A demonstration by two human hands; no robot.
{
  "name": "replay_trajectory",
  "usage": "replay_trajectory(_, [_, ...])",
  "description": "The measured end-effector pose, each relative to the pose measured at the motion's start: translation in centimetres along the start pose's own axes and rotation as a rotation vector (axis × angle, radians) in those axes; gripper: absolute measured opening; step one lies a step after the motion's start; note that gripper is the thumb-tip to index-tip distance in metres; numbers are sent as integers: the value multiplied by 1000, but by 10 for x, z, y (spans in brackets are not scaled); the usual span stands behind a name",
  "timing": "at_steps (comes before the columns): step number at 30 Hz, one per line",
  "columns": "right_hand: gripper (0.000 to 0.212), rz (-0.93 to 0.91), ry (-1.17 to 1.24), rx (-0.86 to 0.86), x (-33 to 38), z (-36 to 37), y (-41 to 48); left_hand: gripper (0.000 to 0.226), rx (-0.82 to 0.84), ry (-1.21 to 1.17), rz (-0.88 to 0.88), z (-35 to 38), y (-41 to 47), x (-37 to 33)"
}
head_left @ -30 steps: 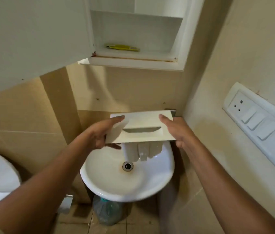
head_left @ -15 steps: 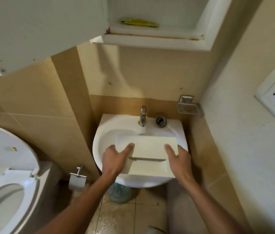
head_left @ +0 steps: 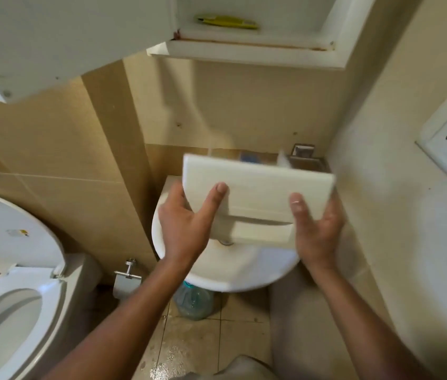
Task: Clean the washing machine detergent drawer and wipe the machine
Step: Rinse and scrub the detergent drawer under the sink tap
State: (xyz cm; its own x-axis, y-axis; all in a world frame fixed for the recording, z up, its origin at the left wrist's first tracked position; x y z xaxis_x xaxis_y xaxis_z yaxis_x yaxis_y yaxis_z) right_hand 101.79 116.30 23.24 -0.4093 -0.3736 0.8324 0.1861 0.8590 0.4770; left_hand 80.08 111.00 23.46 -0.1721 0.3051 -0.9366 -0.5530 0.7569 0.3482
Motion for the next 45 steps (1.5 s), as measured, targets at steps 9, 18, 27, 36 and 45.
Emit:
replay_trajectory(9, [13, 220, -80, 199, -32, -3, -3, 50, 42, 143, -223, 7, -15, 30])
replay_trajectory(18, [26, -183, 142, -300, 43, -36, 7, 50, -13, -56, 381, 5, -2, -68])
replay_trajectory(27, [24, 137, -158, 185, -26, -1, 9, 44, -42, 93, -246, 6, -15, 23])
replay_trajectory(36, [20, -352, 208, -306, 79, -44, 30, 56, -122, -120, 461, 7, 8, -102])
replay_trajectory(45, [20, 248, -183, 223, -42, 3, -8, 33, -40, 192, -275, 2, -25, 24])
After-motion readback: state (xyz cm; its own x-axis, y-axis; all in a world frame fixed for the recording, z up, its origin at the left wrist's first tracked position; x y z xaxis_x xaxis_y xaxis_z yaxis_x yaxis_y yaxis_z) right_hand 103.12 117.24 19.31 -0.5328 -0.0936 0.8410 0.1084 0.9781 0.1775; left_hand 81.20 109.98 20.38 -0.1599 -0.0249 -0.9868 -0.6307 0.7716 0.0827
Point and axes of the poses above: each hand's wrist, its own y-axis towards the middle knuckle, its own z-axis out of the palm, x = y × z, the point moved 3 cm from there along y, towards the middle knuckle, and after that the axes turned 12 degrees about -y, right-handed, at the moved point
